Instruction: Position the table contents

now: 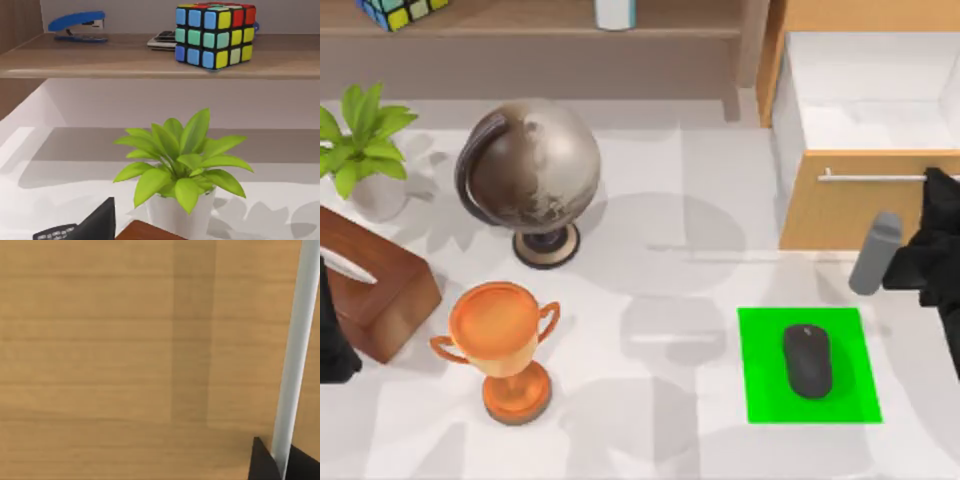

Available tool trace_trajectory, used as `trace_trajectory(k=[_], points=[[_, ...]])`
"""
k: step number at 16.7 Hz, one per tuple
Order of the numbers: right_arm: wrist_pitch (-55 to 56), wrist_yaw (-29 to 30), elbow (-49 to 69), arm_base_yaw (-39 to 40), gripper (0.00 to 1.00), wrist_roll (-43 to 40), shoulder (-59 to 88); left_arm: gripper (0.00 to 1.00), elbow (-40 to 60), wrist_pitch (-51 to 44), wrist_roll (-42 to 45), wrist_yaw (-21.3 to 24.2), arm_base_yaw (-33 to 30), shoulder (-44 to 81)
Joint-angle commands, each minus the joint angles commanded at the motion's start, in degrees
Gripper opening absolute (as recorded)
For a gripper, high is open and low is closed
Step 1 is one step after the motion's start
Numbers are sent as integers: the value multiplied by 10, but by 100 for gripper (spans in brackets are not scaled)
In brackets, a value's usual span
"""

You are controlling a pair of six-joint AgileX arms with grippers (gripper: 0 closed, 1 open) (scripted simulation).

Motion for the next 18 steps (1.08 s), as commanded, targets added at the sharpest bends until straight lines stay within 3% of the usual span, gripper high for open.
trace_trajectory(k=[7,18], points=[[-84,-35,125,-33,0,0,38,100,0,0,0,0,0,0],[-134,-46,198,-48,0,-2,72,100,0,0,0,0,0,0]])
